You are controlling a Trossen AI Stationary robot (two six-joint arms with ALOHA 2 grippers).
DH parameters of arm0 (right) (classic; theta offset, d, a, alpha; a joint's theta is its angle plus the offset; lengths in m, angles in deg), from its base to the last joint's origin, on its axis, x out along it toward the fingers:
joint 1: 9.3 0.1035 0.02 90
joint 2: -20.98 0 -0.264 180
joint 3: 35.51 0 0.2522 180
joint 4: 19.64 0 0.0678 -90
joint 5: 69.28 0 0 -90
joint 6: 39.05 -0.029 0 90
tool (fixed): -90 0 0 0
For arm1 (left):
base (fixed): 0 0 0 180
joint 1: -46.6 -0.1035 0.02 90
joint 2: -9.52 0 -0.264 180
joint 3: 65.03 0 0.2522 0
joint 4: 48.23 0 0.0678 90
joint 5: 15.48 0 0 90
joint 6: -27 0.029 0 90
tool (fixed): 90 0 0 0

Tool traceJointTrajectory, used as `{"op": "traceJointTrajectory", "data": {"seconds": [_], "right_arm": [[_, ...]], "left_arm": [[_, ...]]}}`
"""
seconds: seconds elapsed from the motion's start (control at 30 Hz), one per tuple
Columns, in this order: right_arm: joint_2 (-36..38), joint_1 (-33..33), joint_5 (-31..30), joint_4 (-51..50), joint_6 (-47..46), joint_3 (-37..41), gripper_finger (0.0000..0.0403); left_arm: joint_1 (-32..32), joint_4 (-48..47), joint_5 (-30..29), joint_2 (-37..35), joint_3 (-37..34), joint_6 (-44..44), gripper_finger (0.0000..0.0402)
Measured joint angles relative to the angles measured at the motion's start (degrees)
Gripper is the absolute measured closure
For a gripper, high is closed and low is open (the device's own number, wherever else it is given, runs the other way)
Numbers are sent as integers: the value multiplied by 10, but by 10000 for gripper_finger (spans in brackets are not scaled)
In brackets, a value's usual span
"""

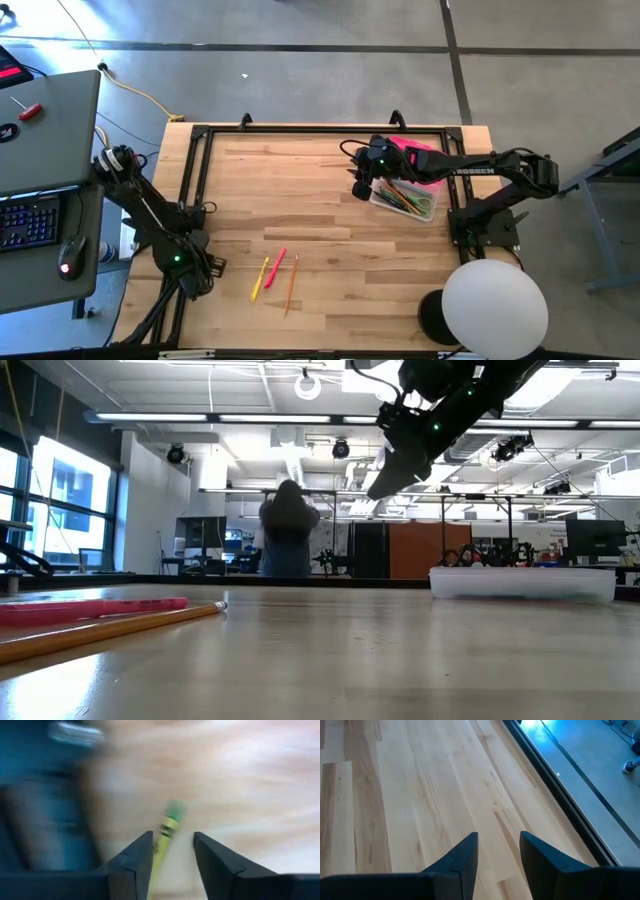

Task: Pick & place school supplies into a supply box
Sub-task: Adjust the green crayon, then put the orange pencil into the pink supply box

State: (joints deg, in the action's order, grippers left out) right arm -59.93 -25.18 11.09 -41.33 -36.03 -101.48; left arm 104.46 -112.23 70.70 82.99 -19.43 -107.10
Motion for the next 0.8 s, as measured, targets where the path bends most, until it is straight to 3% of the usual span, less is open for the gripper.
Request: {"op": "traceJointTrajectory", "data": {"seconds": [0.3,0.6,0.67,0.8], "right_arm": [[0,0,0,3,0,0,279],[0,0,14,5,0,0,279],[0,0,14,5,0,0,279],[0,0,15,5,0,0,279]], "left_arm": [[-1,102,-189,-1,8,34,225],[-1,110,-218,-1,9,53,224],[-1,123,-277,-1,9,63,224],[-6,164,-455,-1,9,155,224]]}}
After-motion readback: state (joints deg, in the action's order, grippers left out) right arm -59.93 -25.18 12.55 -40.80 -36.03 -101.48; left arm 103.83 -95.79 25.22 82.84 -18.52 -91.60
